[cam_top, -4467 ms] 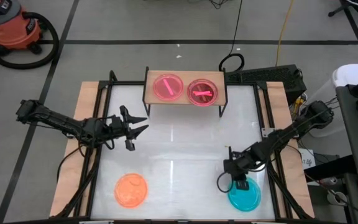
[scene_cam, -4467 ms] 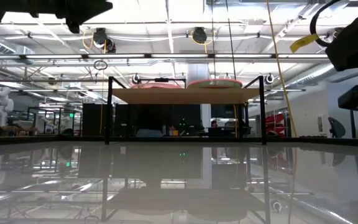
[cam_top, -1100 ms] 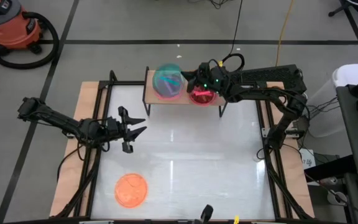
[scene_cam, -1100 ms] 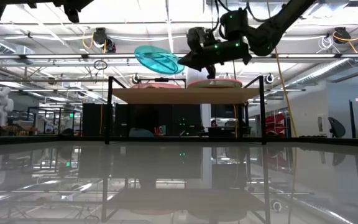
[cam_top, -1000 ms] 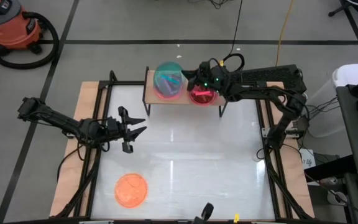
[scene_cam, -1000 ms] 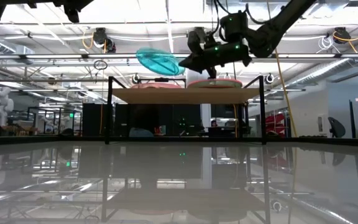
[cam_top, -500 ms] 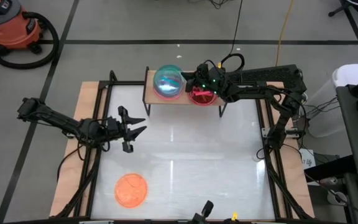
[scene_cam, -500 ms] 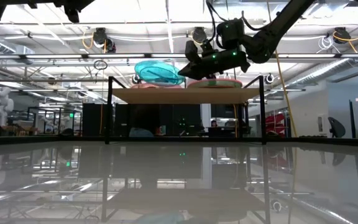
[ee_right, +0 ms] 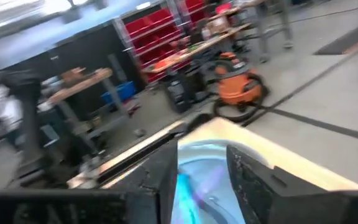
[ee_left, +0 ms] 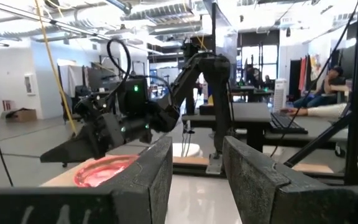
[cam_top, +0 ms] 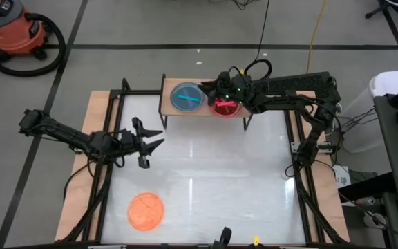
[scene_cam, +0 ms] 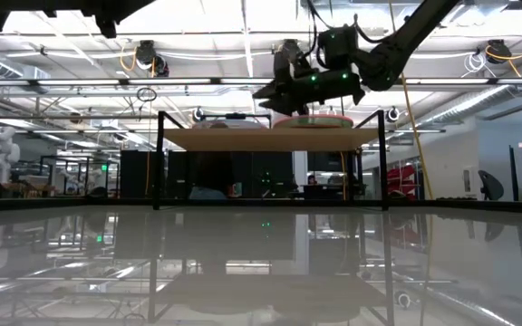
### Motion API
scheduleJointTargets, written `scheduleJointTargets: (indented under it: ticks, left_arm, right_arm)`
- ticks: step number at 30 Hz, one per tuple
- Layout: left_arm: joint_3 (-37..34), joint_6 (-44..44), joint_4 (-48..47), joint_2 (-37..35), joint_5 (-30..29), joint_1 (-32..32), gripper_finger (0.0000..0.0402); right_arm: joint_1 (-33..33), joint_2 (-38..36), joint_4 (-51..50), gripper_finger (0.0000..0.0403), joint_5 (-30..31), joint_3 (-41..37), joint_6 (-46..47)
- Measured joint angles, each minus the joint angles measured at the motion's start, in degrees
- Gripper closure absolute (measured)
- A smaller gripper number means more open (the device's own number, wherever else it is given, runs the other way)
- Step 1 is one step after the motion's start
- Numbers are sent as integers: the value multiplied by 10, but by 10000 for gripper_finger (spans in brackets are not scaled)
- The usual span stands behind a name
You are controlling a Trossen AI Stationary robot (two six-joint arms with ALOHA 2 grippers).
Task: Place and stack plates onto a shelf
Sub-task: Stack the orange plate on top of the blue plate on the shelf
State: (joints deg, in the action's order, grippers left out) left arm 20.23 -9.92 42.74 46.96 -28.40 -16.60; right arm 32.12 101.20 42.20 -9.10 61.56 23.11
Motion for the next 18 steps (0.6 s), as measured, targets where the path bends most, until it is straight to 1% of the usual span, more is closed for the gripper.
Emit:
scheduleJointTargets:
  ticks: [2, 4, 6, 9, 12, 18]
  left_arm:
    - [0, 6, -15, 0, 0, 0, 252]
    - [3, 40, -26, 0, -1, -7, 252]
    - [22, 57, -58, 0, 9, -22, 253]
    - [66, 55, -141, 4, 14, -52, 260]
    - [107, 62, -230, 26, -3, -71, 271]
    - [152, 92, -317, 93, -3, -78, 275]
  right_arm:
    - [0, -8, -2, 275, -36, 0, -7]
    - [-2, -24, -6, 271, -73, -1, -24]
    - [-11, -42, -8, 271, -91, -1, -46]
    - [-37, -79, -26, 275, -95, -1, -81]
    - [-72, -121, -65, 276, -96, -1, -126]
    - [-154, -205, -236, 277, -89, -1, -226]
